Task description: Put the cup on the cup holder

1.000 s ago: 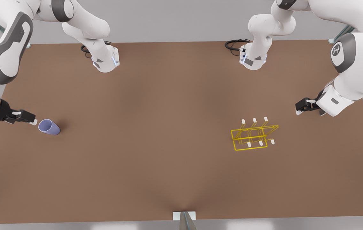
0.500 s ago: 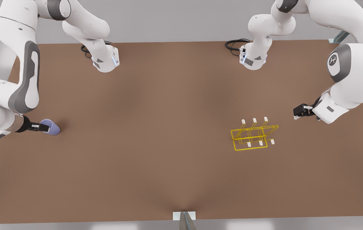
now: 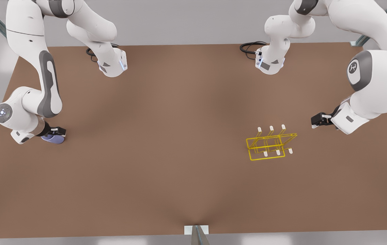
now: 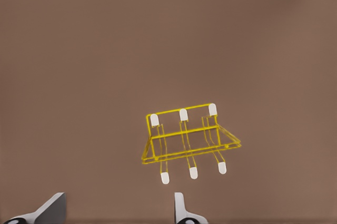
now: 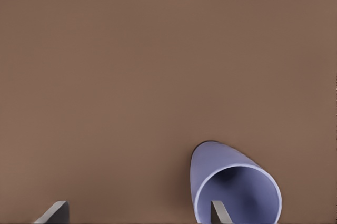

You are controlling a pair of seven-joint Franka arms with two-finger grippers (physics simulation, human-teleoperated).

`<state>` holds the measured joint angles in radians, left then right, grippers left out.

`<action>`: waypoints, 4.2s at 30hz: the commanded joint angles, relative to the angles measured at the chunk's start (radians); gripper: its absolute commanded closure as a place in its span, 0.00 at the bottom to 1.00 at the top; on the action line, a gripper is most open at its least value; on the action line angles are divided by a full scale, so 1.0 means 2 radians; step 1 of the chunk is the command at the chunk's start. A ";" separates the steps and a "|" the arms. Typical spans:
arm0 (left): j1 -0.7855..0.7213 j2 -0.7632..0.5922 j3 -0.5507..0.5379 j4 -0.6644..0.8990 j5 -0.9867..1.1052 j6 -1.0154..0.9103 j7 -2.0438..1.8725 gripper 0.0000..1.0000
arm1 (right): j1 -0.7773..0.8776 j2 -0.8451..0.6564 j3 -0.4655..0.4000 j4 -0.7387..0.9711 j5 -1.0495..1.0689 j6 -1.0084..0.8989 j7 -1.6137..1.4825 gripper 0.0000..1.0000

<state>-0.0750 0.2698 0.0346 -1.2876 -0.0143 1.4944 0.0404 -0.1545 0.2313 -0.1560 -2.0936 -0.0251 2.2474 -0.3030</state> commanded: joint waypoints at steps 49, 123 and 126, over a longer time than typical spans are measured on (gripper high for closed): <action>-0.001 0.012 0.000 0.000 0.000 0.008 0.001 0.00 | -0.012 0.000 0.093 -0.031 0.038 0.013 -0.139 0.79; -0.143 0.051 -0.108 0.006 -0.004 0.056 -0.403 0.00 | 0.031 -0.022 0.110 0.220 0.052 -0.284 0.083 0.00; -0.191 0.087 -0.107 0.006 0.006 0.174 -0.914 0.00 | 0.034 -0.018 0.084 0.316 -0.013 -0.371 0.151 0.00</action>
<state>-0.4443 0.4332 -0.1779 -1.2754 -0.0122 1.6326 -0.3785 -0.1065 0.1968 0.0243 -1.5040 0.1354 1.7529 -0.6982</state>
